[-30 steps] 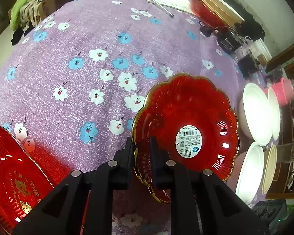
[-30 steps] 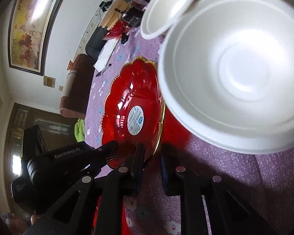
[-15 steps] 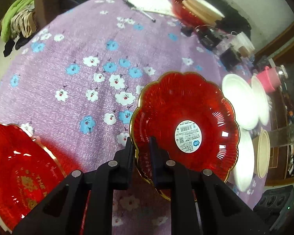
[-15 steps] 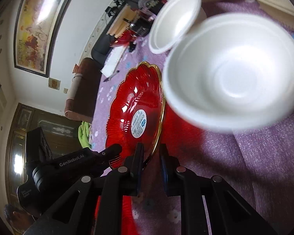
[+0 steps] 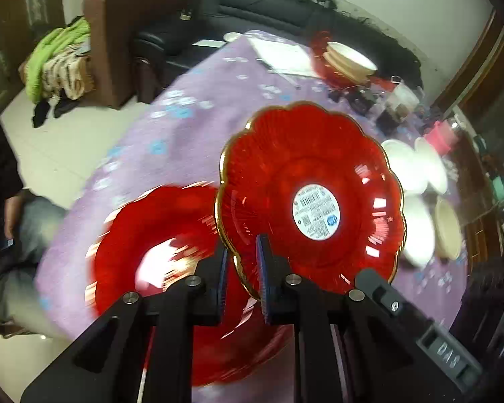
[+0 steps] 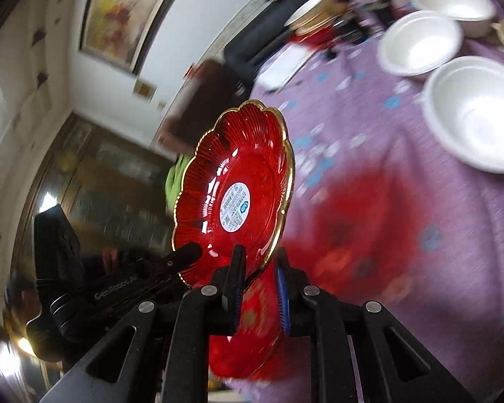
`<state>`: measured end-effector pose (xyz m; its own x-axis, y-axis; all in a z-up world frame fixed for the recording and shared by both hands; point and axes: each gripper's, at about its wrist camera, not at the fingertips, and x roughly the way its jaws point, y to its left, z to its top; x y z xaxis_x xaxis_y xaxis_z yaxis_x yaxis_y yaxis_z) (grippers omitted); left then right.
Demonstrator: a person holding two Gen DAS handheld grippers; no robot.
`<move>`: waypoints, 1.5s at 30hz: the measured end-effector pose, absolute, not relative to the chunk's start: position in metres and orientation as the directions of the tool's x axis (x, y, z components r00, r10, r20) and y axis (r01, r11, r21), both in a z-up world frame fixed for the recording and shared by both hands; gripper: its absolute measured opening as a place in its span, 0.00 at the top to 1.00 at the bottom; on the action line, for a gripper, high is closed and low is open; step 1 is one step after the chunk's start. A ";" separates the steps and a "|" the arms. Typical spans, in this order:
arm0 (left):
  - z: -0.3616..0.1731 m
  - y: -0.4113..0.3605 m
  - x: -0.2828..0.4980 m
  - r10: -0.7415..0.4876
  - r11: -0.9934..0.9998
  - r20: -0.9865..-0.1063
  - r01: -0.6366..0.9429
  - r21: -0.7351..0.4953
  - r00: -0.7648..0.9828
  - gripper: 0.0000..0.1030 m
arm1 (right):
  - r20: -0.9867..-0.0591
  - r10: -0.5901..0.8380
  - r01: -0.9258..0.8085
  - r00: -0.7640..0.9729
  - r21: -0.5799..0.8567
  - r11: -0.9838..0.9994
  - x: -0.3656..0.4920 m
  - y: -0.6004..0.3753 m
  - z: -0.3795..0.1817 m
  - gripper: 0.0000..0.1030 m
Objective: Organize plates and bowls
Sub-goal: 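Lower the small red plate onto the wedding plate and open both grippers, then move both grippers to the rim of the large white foam bowl and close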
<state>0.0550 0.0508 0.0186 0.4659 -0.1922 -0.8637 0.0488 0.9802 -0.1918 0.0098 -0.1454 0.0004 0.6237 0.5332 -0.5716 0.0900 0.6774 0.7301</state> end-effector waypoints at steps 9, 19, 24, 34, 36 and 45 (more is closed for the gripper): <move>-0.023 0.097 0.021 -0.111 0.993 -0.906 0.022 -0.112 0.407 0.83 | -0.672 0.578 0.000 0.462 0.652 0.758 0.002 -0.072 -0.021 0.84; -0.049 0.116 0.018 -0.124 0.992 -0.936 0.027 -0.122 0.329 0.74 | -0.769 0.491 -0.053 0.408 0.518 0.854 0.002 -0.037 -0.035 0.74; -0.043 0.127 0.015 -0.163 0.985 -0.929 0.007 -0.170 0.332 0.74 | -0.781 0.470 -0.075 0.411 0.485 0.871 -0.001 -0.042 -0.025 0.70; -0.022 0.105 -0.007 -0.093 0.994 -0.907 0.085 -0.063 0.412 0.69 | -0.640 0.444 -0.079 0.627 0.515 0.853 -0.011 -0.114 0.013 0.56; -0.012 0.093 -0.011 -0.107 0.991 -0.893 0.118 -0.060 0.438 0.69 | -0.620 0.422 -0.061 0.661 0.516 0.854 -0.018 -0.137 0.011 0.55; 0.008 -0.023 0.007 -0.339 0.923 -0.850 0.318 -0.217 0.404 0.45 | -0.614 0.217 0.169 0.759 0.508 0.845 -0.054 -0.274 -0.013 0.46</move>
<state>0.0066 -0.0232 0.0081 0.4040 -0.3386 -0.8498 0.3177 0.9231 -0.2167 -0.0543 -0.2737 -0.0131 0.7587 0.2173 -0.6142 0.1689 0.8449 0.5075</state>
